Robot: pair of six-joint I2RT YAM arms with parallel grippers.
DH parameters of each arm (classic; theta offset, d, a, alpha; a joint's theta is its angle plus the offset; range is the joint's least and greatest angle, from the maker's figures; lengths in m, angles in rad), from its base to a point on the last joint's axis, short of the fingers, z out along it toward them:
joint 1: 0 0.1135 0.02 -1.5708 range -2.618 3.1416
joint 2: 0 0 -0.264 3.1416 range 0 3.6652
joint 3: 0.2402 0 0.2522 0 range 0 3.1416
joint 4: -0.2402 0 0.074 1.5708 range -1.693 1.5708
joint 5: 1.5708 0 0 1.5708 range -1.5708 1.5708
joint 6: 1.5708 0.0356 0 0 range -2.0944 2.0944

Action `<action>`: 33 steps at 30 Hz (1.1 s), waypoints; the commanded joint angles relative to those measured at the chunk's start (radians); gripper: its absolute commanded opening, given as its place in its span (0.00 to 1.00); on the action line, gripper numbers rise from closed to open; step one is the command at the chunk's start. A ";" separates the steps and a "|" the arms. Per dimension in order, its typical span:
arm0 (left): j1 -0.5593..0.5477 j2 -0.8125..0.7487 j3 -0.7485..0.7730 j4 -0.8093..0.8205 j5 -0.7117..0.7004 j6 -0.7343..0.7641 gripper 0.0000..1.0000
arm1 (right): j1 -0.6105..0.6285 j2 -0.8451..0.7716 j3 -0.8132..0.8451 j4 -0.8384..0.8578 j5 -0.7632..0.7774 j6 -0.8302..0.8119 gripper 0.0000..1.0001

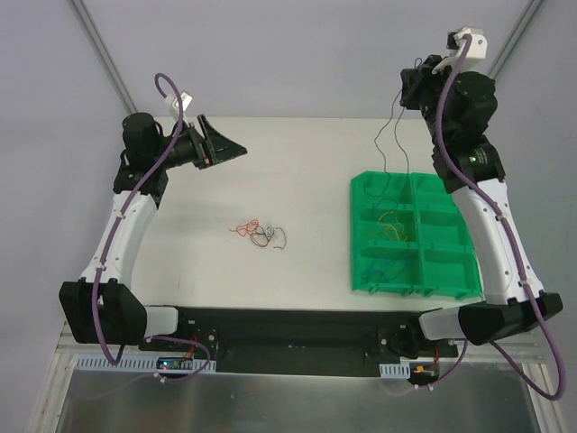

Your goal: Untangle the cables

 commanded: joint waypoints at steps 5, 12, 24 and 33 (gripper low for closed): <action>0.009 0.004 -0.015 0.103 0.043 -0.036 0.79 | -0.117 0.034 -0.085 0.116 -0.070 0.026 0.00; 0.009 0.002 -0.020 0.120 0.054 -0.050 0.79 | -0.146 0.032 -0.071 0.111 -0.082 0.031 0.00; 0.007 0.004 -0.031 0.143 0.057 -0.067 0.79 | -0.190 -0.011 -0.199 0.140 -0.076 0.029 0.00; 0.007 0.004 -0.034 0.155 0.060 -0.073 0.79 | -0.233 -0.006 -0.262 0.182 -0.036 0.012 0.00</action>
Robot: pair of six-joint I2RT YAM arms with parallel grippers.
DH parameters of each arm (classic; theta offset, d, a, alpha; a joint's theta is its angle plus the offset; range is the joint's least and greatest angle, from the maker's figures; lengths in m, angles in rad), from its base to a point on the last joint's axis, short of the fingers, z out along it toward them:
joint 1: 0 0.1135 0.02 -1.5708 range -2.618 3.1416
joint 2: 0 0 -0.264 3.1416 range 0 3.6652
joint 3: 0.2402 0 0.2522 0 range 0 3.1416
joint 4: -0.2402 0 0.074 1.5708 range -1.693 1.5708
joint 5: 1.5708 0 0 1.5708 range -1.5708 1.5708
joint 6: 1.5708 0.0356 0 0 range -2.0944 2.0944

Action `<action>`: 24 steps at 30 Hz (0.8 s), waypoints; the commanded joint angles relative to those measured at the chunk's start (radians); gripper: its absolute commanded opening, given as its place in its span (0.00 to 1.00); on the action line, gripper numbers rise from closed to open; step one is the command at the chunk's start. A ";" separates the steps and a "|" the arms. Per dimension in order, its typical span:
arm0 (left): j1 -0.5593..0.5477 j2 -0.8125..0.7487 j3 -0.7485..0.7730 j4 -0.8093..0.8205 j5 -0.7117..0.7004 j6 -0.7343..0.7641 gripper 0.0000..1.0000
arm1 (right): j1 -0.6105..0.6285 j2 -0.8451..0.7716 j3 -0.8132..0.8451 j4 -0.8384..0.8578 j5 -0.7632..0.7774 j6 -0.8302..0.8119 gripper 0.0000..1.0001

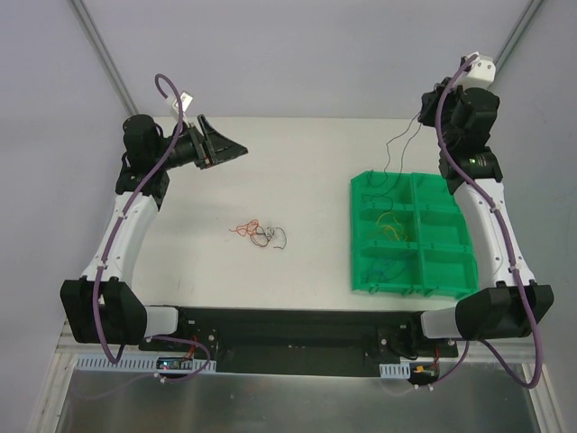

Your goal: Untangle the cables

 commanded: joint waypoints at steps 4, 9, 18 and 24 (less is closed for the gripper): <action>0.007 0.001 -0.002 0.056 0.032 -0.013 0.79 | -0.011 -0.004 0.030 0.079 0.064 -0.054 0.00; 0.007 0.002 -0.004 0.059 0.036 -0.013 0.79 | -0.013 0.048 0.044 0.111 0.060 -0.092 0.00; 0.005 0.007 -0.004 0.060 0.039 -0.013 0.79 | -0.014 0.108 0.199 0.073 0.043 -0.104 0.00; 0.007 0.005 -0.004 0.060 0.039 -0.014 0.79 | -0.019 0.122 0.232 0.058 0.045 -0.114 0.00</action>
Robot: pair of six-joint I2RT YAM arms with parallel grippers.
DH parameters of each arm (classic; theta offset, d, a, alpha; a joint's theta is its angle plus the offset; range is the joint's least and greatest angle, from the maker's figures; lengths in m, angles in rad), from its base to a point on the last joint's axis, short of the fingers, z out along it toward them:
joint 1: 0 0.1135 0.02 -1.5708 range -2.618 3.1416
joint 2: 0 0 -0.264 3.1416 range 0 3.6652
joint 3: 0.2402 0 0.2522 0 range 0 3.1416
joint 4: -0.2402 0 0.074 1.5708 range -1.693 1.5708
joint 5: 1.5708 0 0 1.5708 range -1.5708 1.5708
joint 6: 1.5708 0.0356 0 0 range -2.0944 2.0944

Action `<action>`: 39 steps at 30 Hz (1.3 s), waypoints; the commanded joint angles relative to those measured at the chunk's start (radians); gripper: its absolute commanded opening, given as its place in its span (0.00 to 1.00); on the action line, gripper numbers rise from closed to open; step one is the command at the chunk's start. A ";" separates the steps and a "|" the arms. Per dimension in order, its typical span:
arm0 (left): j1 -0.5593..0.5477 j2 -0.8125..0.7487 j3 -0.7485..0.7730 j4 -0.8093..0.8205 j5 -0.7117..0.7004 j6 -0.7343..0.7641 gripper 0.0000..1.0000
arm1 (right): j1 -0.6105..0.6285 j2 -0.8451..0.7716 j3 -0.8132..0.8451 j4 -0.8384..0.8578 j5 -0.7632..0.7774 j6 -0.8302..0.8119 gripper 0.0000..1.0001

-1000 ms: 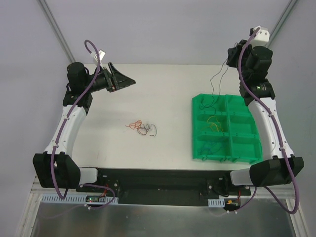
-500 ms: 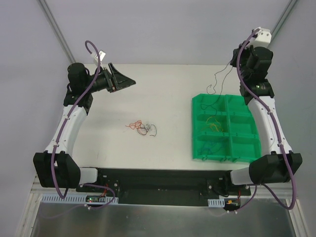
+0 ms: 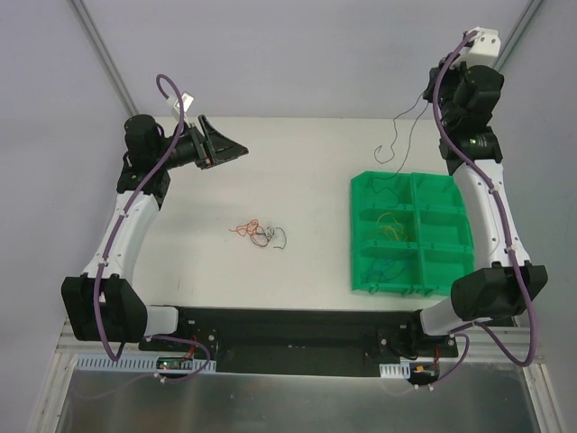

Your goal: Untangle the cables

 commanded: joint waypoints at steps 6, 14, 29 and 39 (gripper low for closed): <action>0.007 -0.007 0.001 0.052 0.038 -0.009 0.79 | -0.012 -0.025 -0.029 0.033 -0.009 -0.009 0.00; 0.002 -0.007 0.001 0.052 0.039 -0.009 0.79 | -0.031 -0.122 -0.277 0.117 0.035 0.020 0.00; -0.001 -0.007 0.002 0.054 0.041 -0.007 0.79 | -0.046 -0.123 -0.074 0.049 -0.003 0.025 0.00; -0.001 -0.014 0.004 0.055 0.044 -0.009 0.79 | -0.048 -0.133 -0.060 0.038 0.001 0.023 0.00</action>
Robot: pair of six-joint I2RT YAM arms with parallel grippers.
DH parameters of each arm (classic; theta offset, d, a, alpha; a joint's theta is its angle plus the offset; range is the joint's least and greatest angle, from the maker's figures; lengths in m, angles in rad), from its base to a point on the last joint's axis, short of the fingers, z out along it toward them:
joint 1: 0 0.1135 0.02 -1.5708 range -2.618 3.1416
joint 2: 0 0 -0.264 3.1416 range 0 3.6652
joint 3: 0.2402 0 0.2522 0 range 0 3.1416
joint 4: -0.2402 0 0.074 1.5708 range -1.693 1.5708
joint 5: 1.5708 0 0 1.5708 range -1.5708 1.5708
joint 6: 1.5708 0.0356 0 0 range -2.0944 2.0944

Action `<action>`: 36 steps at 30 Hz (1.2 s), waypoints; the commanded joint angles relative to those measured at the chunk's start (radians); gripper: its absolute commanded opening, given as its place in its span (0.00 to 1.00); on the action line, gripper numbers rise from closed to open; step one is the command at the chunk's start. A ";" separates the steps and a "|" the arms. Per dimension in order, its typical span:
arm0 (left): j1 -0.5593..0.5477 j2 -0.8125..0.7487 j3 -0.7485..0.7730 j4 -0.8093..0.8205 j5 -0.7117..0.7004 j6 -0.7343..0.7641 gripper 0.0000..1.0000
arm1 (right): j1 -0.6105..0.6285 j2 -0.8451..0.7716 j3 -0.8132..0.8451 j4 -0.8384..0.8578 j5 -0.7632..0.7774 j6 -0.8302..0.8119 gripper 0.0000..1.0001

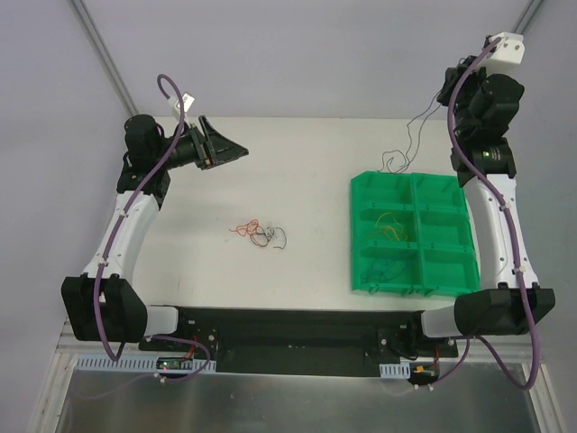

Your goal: Untangle the cables

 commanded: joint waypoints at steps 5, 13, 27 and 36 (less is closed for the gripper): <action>-0.003 -0.012 0.004 0.054 0.026 -0.009 0.79 | -0.013 -0.041 -0.093 0.054 0.005 0.009 0.00; -0.008 -0.012 0.004 0.054 0.029 -0.004 0.80 | -0.025 -0.014 -0.172 0.082 0.025 -0.003 0.00; -0.008 -0.011 0.004 0.054 0.029 -0.007 0.80 | -0.025 0.011 -0.520 0.182 -0.013 0.140 0.00; -0.008 -0.011 0.006 0.055 0.031 -0.004 0.80 | 0.021 0.244 -0.449 -0.005 -0.053 0.290 0.00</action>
